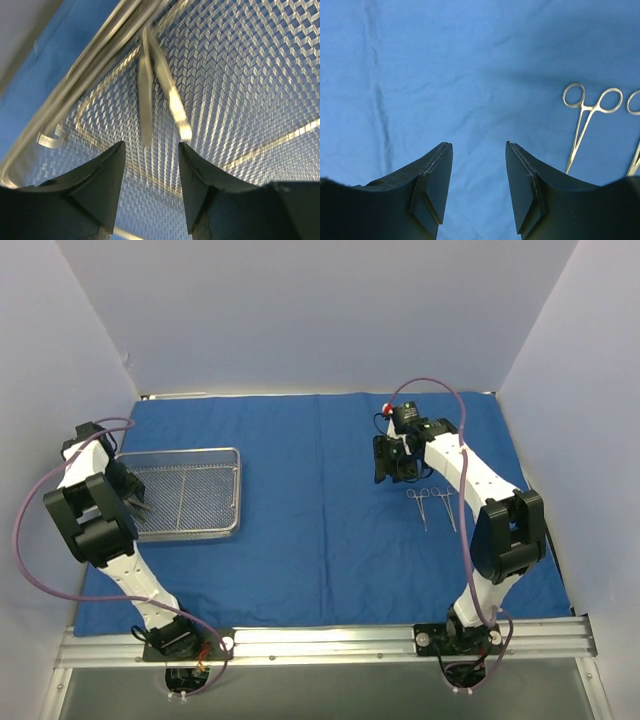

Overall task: Open and lay out the surgical kit
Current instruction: Pick up the medical item from the container.

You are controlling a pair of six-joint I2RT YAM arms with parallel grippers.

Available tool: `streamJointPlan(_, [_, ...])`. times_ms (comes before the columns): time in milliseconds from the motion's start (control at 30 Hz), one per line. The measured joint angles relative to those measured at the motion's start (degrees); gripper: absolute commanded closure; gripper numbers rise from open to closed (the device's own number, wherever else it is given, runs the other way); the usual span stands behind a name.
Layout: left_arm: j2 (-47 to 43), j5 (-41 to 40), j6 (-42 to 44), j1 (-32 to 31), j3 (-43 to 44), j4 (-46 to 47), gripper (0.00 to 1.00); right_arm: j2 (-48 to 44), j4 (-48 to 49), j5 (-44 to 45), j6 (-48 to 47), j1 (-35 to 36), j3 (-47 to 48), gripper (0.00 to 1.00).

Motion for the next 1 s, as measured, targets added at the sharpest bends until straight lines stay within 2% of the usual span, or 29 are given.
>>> streamJointPlan(233, [7.0,-3.2,3.7,-0.7,6.5,0.4,0.49,-1.3,-0.3,-0.3,-0.5,-1.4,-2.4,0.53])
streamJointPlan(300, [8.5,-4.0,4.5,-0.7,8.0,0.3,0.55,-1.3,-0.2,-0.4,-0.5,-1.7,-2.7,0.53])
streamJointPlan(667, [12.9,-6.8,5.0,-2.2,11.3,-0.2,0.55,-1.4,-0.2,-1.4,-0.5,-2.9,-4.3,0.54])
streamJointPlan(833, [13.3,-7.1,4.9,-2.9,11.7,-0.3,0.66,-1.6,-0.3,-1.5,-0.5,-3.0,-4.8,0.54])
streamJointPlan(933, [13.3,-7.8,4.5,-3.4,11.7,-0.3,0.8,-2.0,-0.2,-1.6,-0.4,-3.0,-5.0,0.54])
streamJointPlan(1000, [13.2,-9.0,4.5,-3.5,11.6,-0.6,0.81,-2.4,-0.2,-1.7,-0.3,-3.0,-5.2,0.54])
